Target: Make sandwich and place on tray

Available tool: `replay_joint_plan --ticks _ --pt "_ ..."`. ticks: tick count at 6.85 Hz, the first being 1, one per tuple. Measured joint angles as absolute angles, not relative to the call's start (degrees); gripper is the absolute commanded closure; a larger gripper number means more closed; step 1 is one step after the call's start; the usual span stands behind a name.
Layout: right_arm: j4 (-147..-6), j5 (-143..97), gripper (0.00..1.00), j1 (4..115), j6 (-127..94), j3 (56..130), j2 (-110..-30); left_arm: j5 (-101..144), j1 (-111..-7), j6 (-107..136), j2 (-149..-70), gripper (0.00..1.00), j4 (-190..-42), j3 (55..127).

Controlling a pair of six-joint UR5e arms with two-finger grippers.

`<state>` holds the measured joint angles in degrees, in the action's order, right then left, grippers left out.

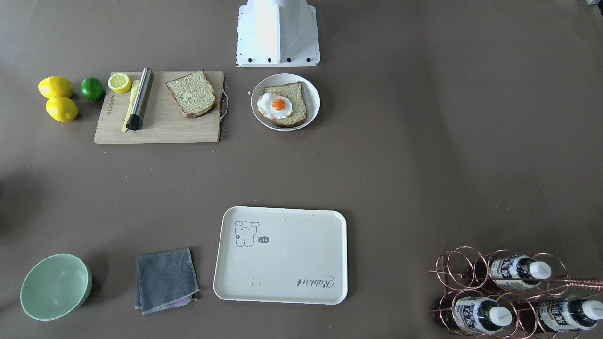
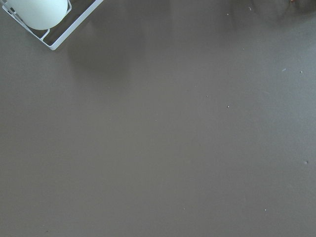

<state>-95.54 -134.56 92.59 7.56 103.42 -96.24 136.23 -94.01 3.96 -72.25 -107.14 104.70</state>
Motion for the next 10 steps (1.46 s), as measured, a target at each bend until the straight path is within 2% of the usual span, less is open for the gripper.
replay_joint_plan --ticks 10 --pt "-95.6 -134.6 0.0 92.8 7.2 104.1 -96.6 136.2 -94.0 5.1 -72.9 0.03 -106.8 105.2"
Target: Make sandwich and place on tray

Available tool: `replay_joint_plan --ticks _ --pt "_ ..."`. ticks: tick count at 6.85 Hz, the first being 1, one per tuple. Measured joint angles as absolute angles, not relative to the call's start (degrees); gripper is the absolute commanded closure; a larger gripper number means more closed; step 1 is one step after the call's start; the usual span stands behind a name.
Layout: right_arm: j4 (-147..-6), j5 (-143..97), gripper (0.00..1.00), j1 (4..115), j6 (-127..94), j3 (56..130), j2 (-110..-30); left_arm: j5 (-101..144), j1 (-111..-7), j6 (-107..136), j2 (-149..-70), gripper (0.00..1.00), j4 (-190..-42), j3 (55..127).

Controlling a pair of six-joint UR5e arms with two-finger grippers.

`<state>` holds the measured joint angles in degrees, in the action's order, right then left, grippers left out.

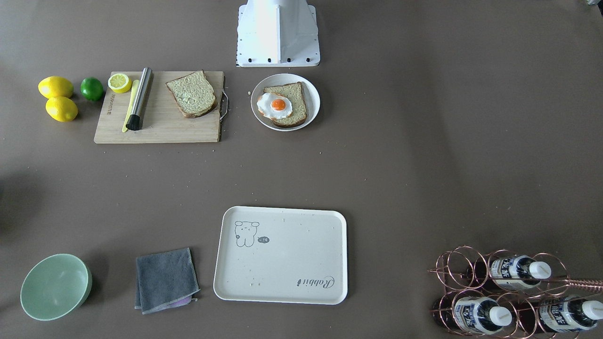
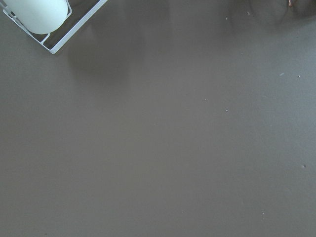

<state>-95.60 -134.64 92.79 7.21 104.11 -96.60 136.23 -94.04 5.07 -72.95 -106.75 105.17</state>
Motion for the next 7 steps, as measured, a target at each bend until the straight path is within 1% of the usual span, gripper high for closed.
replay_joint_plan --ticks 7 --pt "-95.2 -134.5 0.0 93.0 7.7 104.5 -96.7 136.2 -94.0 6.2 -73.0 0.03 -106.9 105.8"
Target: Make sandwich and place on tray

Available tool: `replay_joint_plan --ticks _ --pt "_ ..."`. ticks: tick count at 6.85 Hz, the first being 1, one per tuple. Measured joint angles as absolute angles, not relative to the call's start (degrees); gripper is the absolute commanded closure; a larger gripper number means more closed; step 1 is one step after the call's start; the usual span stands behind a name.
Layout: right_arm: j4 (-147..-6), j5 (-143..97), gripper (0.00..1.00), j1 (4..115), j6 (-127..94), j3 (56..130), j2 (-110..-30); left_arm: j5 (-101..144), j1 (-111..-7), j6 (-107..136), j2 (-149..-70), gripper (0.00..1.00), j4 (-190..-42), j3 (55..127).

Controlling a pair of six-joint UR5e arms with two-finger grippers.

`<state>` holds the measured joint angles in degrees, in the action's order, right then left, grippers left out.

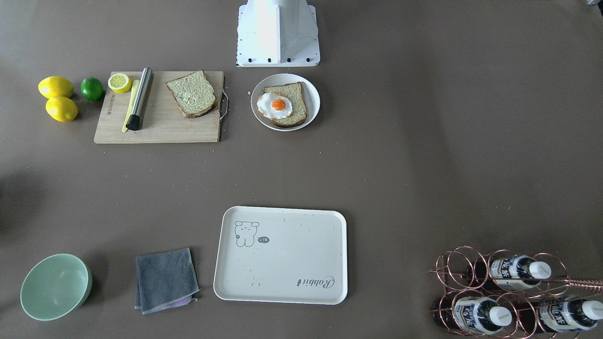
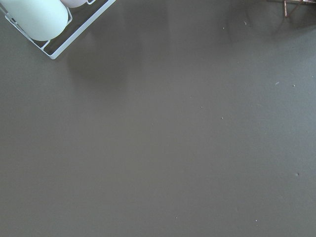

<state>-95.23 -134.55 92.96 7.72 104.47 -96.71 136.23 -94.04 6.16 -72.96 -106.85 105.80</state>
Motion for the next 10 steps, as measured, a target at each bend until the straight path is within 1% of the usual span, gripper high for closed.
replay_joint_plan --ticks 3,5,7,10 --pt "-95.1 -134.3 0.0 93.0 7.6 104.9 -96.6 136.3 -94.0 6.5 -73.0 0.02 -107.1 106.3" --pt "-94.9 -134.3 0.0 92.8 7.4 105.8 -96.4 136.3 -93.0 9.9 -73.0 0.02 -108.2 108.2" --pt "-91.3 -134.6 0.0 91.7 7.0 106.3 -96.1 136.4 -88.4 19.7 -74.1 0.02 -113.5 109.2" --pt "-89.0 -137.4 0.0 86.4 0.3 106.7 -92.5 136.0 -77.7 39.5 -81.0 0.02 -116.2 112.6"
